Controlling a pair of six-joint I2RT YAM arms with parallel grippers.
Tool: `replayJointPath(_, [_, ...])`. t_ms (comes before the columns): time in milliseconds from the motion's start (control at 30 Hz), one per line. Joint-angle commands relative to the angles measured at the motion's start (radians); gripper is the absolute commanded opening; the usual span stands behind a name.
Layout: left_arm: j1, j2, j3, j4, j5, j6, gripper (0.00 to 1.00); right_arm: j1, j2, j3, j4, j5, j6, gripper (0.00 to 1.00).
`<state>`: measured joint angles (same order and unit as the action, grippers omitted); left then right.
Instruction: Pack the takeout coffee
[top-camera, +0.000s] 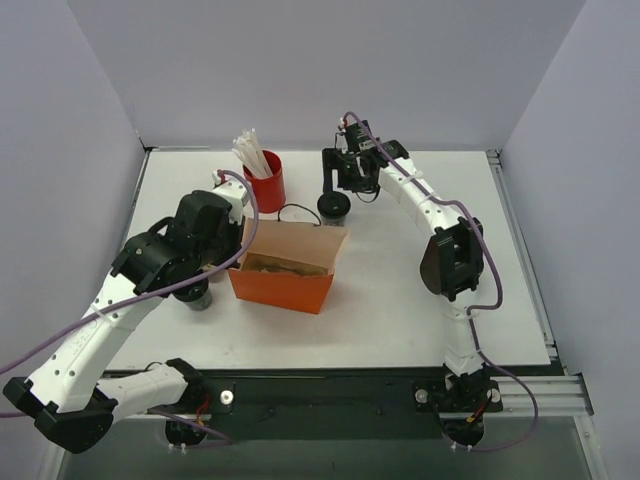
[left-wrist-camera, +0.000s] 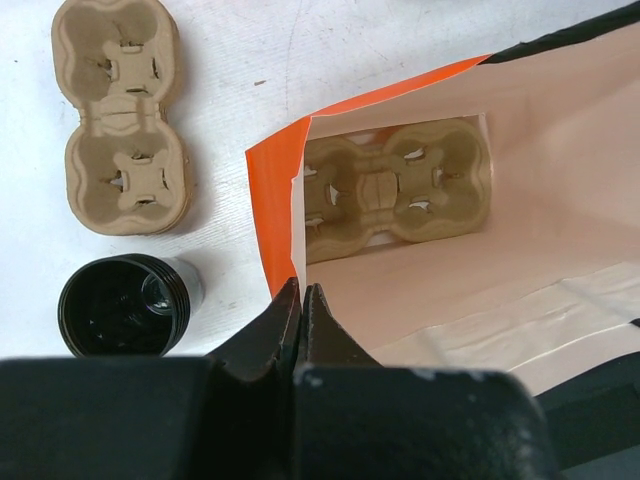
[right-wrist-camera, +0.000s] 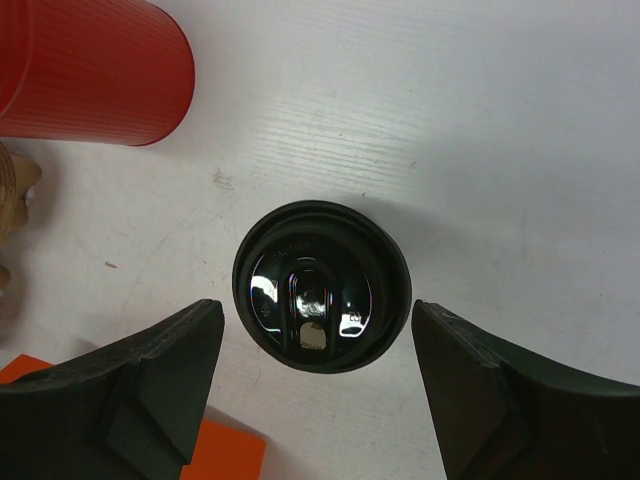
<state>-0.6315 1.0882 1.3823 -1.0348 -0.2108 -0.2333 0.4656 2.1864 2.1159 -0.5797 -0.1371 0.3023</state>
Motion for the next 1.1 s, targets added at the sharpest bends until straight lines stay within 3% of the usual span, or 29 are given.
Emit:
replayJointPath(0, [0.007,-0.025,0.009,0.039,0.014,-0.009,0.0,0.028,0.027,0.046,0.02,0.068,-0.051,0.77])
replayJointPath(333, [0.007,-0.007,0.07,0.005,0.014,0.005,0.0,0.05,0.068,0.024,0.02,0.134,-0.075,0.76])
replayJointPath(567, [0.007,-0.004,0.073,0.007,0.007,0.003,0.0,0.05,0.065,-0.013,0.021,0.203,-0.089,0.66])
replayJointPath(1067, [0.007,0.003,0.087,0.005,0.001,0.009,0.0,0.041,0.07,-0.037,0.021,0.146,-0.052,0.63])
